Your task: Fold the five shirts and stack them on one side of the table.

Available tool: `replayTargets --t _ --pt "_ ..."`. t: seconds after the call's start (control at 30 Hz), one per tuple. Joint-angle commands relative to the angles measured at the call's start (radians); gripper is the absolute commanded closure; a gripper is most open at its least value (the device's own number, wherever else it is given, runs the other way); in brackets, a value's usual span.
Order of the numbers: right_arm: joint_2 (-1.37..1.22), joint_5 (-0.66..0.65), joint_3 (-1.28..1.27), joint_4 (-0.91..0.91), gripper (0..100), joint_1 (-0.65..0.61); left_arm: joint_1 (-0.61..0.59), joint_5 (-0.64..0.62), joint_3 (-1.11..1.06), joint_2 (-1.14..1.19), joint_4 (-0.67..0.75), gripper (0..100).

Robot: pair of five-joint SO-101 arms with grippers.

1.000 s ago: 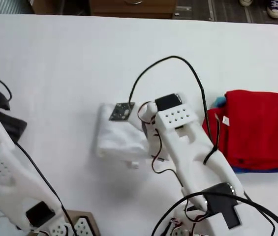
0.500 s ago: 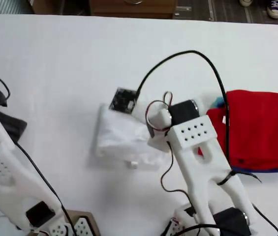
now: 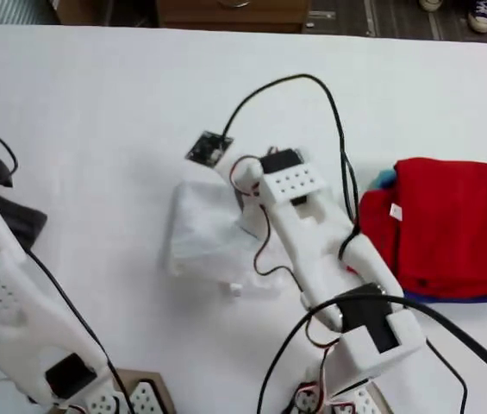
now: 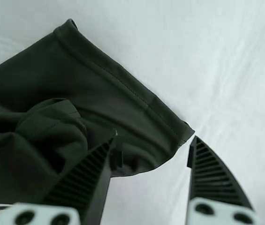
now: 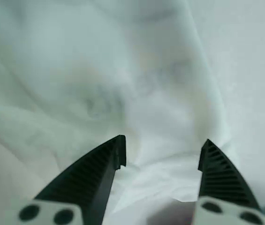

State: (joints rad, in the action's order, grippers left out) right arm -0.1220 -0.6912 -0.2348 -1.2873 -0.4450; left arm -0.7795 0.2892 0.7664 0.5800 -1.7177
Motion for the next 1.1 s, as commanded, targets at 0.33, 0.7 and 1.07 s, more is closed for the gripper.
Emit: replayTargets --t 0.33,0.7,1.07 --pt "0.048 -0.215 0.063 -0.314 74.4 0.005 0.012 0.003 0.045 -0.008 0.011 75" --pt "0.117 -0.250 0.064 -0.260 74.4 0.013 0.014 0.003 0.045 -0.008 0.012 75" --pt "0.027 -0.190 -0.057 -0.211 74.4 -0.124 0.009 0.003 0.045 -0.008 0.012 75"
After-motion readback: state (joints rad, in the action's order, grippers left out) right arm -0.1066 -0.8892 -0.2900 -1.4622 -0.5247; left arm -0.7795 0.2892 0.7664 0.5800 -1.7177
